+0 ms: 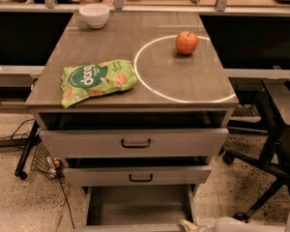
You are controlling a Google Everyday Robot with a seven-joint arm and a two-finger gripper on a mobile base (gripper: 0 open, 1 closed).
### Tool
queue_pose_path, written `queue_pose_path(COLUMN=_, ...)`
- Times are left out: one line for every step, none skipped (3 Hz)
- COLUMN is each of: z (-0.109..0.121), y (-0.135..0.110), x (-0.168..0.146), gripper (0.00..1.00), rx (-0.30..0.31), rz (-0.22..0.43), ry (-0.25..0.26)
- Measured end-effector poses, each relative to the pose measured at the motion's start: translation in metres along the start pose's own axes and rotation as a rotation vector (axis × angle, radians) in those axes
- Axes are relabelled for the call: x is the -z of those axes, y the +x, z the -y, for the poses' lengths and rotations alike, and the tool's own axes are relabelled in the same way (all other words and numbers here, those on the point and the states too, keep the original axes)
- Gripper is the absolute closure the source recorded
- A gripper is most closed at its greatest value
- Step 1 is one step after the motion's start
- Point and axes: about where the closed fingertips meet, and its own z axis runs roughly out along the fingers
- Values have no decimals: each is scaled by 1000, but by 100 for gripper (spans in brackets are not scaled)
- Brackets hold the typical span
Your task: Open bottom drawer
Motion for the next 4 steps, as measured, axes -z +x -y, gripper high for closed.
queue_pose_path(z=13, y=2, x=-6, gripper=0, rx=-13, rz=-1, ry=26)
queue_pose_path(z=24, y=9, x=-19, gripper=0, rx=-30, rz=-26, ry=38)
queue_pose_path(z=17, y=22, x=-29, gripper=0, rx=-43, rz=-71, ry=12)
queue_pose_path(z=7, y=26, x=-31, gripper=0, rx=-44, rz=-90, ry=-10)
